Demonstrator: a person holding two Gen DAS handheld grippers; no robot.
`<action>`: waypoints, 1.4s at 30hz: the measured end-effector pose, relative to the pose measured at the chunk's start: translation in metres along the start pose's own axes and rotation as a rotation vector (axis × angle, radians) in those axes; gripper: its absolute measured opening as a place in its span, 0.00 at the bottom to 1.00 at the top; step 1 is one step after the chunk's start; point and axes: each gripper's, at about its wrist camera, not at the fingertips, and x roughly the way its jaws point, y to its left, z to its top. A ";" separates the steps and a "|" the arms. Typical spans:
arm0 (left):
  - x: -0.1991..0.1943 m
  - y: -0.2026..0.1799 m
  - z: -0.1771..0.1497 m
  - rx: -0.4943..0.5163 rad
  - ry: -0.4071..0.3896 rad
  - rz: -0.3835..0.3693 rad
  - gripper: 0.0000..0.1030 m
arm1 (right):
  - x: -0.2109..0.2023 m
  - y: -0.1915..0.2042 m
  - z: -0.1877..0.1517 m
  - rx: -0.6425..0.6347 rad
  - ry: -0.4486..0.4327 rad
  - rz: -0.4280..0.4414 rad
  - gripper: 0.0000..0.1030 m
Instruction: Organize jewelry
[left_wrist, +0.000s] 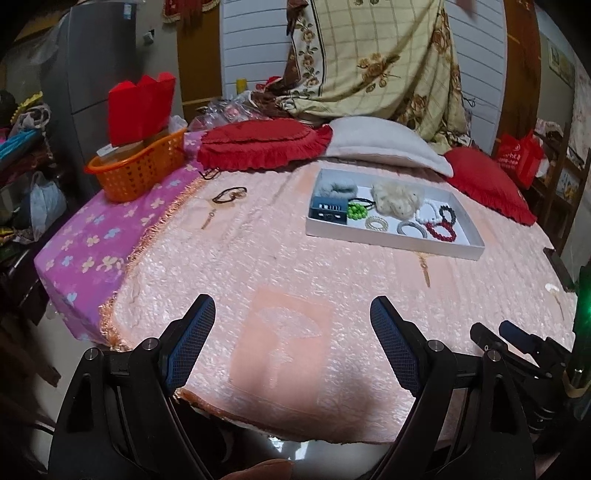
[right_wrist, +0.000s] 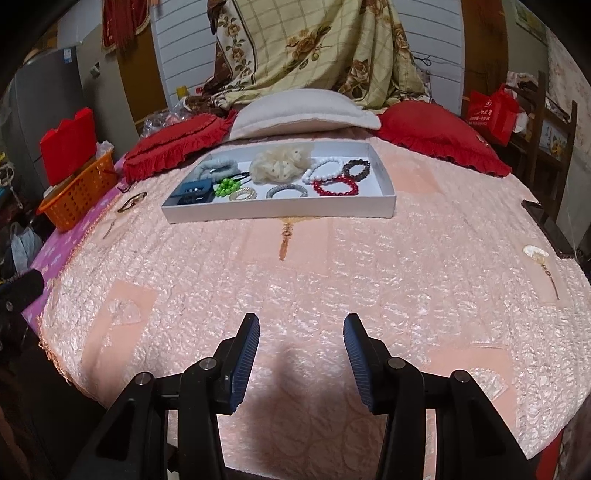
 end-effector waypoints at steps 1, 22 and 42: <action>0.001 0.002 0.000 -0.001 0.003 -0.002 0.84 | -0.003 0.004 0.000 -0.014 -0.011 -0.005 0.44; 0.031 -0.026 -0.017 0.082 0.109 -0.030 0.84 | -0.003 0.002 0.000 -0.027 -0.035 -0.072 0.45; 0.035 -0.041 -0.027 0.096 0.177 -0.094 0.84 | -0.015 -0.009 -0.004 -0.009 -0.067 -0.113 0.46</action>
